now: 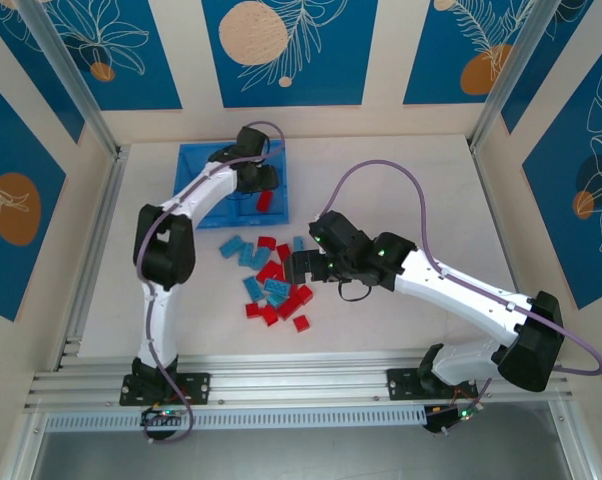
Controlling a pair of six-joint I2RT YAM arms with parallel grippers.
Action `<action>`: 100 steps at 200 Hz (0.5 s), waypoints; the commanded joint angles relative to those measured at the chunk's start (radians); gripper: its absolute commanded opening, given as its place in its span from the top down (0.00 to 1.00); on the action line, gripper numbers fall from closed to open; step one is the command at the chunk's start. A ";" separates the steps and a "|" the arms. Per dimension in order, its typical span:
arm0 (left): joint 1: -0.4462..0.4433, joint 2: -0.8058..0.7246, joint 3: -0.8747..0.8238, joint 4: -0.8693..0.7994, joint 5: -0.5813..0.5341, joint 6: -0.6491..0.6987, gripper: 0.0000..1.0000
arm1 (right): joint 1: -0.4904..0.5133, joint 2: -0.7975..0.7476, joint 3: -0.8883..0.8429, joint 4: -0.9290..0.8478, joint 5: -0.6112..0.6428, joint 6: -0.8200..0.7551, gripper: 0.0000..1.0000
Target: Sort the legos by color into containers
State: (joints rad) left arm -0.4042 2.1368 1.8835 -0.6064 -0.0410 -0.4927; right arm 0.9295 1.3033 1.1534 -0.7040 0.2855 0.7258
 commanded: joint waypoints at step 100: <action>-0.009 -0.669 -0.799 0.068 -0.037 0.333 0.47 | 0.000 0.079 0.104 0.000 0.003 -0.069 0.02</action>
State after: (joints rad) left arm -0.4313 1.3663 1.1515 -0.5556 -0.1009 -0.2222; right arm 0.9291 1.3540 1.2037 -0.6968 0.2916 0.6910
